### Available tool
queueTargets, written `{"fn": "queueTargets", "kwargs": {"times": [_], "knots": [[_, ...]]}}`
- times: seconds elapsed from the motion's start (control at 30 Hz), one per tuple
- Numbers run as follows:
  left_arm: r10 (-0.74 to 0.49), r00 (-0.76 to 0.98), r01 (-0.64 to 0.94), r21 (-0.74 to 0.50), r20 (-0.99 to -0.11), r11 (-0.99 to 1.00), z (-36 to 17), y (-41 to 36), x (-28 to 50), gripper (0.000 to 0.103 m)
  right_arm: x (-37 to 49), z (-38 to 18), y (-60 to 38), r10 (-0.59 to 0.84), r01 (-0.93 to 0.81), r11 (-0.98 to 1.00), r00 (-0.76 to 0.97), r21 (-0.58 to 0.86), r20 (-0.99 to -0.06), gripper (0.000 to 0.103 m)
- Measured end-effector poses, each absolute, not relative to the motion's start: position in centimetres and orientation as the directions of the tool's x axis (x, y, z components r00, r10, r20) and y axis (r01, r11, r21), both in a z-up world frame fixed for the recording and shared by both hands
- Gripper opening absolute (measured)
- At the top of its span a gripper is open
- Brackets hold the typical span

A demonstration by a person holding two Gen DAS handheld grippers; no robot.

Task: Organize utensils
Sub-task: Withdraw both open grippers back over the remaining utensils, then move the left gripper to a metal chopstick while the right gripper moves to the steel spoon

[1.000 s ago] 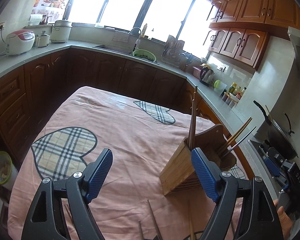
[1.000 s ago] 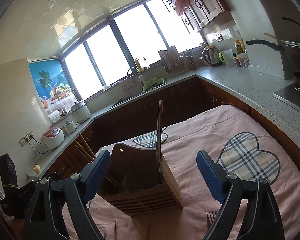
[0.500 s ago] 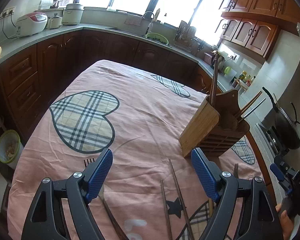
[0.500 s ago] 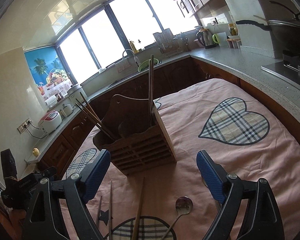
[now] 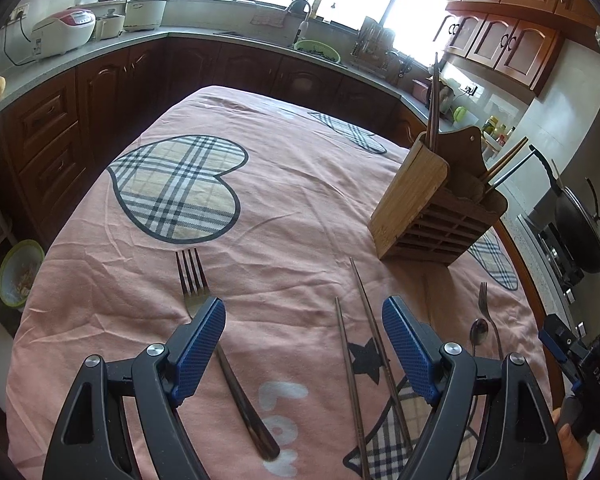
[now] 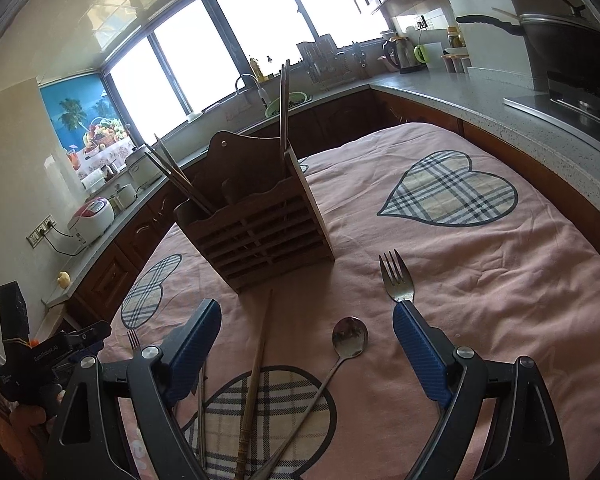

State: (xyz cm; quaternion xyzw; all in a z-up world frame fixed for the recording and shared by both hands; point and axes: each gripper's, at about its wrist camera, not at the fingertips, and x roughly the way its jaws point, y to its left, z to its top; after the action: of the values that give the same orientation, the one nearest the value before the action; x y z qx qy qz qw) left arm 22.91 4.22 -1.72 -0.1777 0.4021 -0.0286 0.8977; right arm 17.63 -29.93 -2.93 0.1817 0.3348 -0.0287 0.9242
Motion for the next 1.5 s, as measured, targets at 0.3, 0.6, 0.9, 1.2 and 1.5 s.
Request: {"fn": "queueTargets", "kwargs": {"times": [0.3, 0.6, 0.9, 1.2, 1.5], "knots": [[-0.176, 0.627, -0.080, -0.288, -0.759, 0.954, -2.7, 3.0, 23.3, 0.081, 17.7, -4.8, -28.8, 0.063, 0.171, 0.945, 0.741, 0.280, -0.668, 0.089], [-0.181, 0.563, -0.046, -0.248, -0.807, 0.968, -4.2, 1.2, 25.2, 0.079, 19.0, -7.0, -28.9, 0.061, 0.190, 0.947, 0.685, 0.260, -0.726, 0.089], [-0.182, 0.513, -0.027, -0.227, -0.839, 0.973, -6.1, -0.4, 27.5, 0.079, 20.4, -8.7, -29.0, 0.060, 0.200, 0.949, 0.644, 0.244, -0.763, 0.088], [-0.149, 0.472, -0.001, -0.170, -0.869, 0.985, -8.0, -2.4, 30.2, 0.071, 21.7, -10.1, -29.2, 0.045, 0.217, 0.952, 0.598, 0.216, -0.800, 0.078], [-0.037, 0.502, 0.056, -0.011, -0.864, 0.998, -8.4, -5.4, 30.8, 0.056, 23.1, -10.5, -28.2, -0.047, 0.217, 0.971, 0.571, 0.096, -0.820, 0.050]]}}
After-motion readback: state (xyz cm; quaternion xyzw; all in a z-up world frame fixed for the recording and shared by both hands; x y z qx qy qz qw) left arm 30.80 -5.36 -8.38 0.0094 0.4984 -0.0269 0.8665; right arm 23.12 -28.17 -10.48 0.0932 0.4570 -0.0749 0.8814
